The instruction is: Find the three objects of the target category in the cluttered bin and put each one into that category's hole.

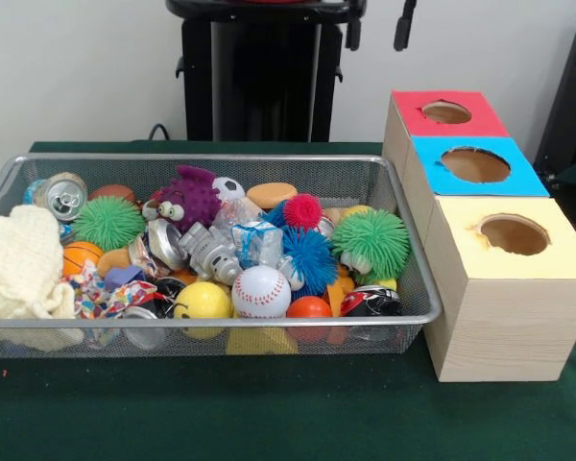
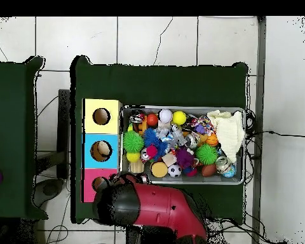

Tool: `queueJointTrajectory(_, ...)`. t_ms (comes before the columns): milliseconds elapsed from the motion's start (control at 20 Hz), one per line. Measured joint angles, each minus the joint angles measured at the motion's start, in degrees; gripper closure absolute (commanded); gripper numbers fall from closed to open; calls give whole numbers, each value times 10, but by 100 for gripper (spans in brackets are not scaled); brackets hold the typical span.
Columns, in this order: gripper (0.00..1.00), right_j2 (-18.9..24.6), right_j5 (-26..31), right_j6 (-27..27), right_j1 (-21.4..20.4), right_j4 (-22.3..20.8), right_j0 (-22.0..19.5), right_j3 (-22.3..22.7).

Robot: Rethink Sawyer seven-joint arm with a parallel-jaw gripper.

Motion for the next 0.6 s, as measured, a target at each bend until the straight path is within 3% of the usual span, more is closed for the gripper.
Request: queueJointTrajectory(600,0,34,-1,0,8,-4,-82,-9)
